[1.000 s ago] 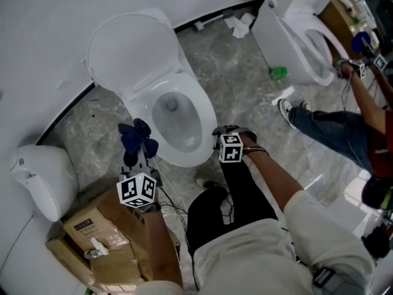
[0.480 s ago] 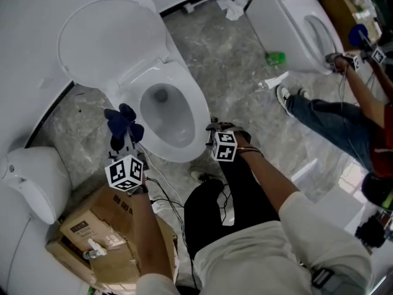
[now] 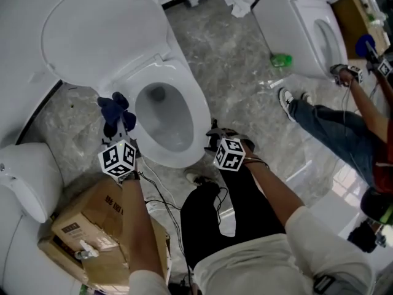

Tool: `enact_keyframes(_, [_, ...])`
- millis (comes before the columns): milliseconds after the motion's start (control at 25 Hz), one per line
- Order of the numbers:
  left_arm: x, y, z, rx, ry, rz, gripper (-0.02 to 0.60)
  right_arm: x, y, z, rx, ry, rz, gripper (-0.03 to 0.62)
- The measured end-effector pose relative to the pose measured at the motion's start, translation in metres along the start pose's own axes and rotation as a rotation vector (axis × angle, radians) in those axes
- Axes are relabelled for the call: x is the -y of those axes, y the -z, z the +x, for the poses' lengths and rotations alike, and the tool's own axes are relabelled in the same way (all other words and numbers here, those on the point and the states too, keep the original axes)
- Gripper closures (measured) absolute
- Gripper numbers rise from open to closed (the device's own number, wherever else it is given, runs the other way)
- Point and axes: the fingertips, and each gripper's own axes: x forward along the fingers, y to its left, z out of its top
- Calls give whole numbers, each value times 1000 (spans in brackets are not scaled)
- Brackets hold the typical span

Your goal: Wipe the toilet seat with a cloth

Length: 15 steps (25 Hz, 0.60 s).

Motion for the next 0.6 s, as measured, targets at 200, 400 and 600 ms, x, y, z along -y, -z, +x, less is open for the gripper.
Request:
enact_keyframes(200, [-15,29,28,-24,-38,3,543,27,-34,-19,209,56,200,409])
enact_keyframes(400, [-22,49,53,-30,-80,3,543,62,-54,-47,363,118,356,494])
enact_keyframes(600, [-29,50,82,-15,-141,-1,543,93,-75,-76,434,159,357,514])
